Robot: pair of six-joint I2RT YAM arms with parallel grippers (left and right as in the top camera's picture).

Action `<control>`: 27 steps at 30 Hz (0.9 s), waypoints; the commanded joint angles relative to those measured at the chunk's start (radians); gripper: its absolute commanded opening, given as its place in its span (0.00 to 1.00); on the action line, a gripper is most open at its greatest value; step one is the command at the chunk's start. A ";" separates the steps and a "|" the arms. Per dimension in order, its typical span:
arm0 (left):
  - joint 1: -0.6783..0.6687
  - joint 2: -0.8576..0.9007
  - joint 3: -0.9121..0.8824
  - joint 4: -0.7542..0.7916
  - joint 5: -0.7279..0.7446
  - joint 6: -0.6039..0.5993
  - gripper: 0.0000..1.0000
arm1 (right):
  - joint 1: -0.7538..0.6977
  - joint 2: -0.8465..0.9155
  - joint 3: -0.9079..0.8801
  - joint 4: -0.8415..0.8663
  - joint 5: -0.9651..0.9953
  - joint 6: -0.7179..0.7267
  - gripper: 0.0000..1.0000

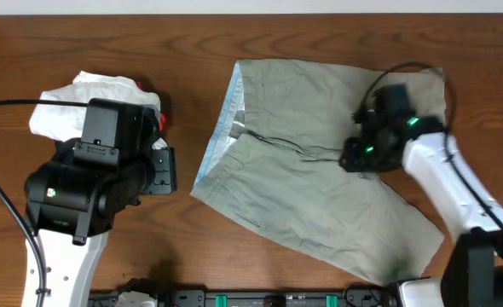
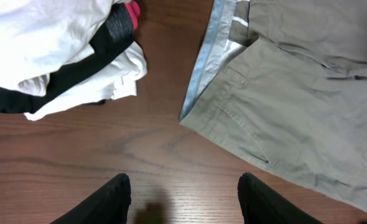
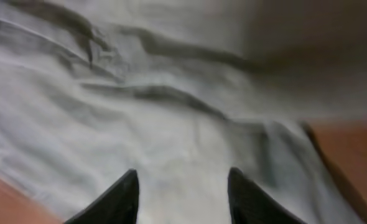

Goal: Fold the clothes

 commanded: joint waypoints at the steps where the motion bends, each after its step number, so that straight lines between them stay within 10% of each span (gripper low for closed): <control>1: -0.003 0.014 0.002 0.001 -0.002 0.011 0.58 | 0.024 0.024 -0.113 0.161 0.019 0.090 0.30; 6: -0.003 0.022 0.002 -0.007 -0.013 0.011 0.58 | 0.023 0.090 -0.199 0.266 0.072 0.203 0.13; 20: -0.003 0.023 0.001 0.027 -0.013 0.010 0.59 | -0.115 0.356 -0.079 0.478 0.259 0.133 0.09; 27: -0.003 0.023 0.001 0.027 -0.013 0.010 0.59 | -0.144 0.361 0.090 0.325 0.116 0.029 0.25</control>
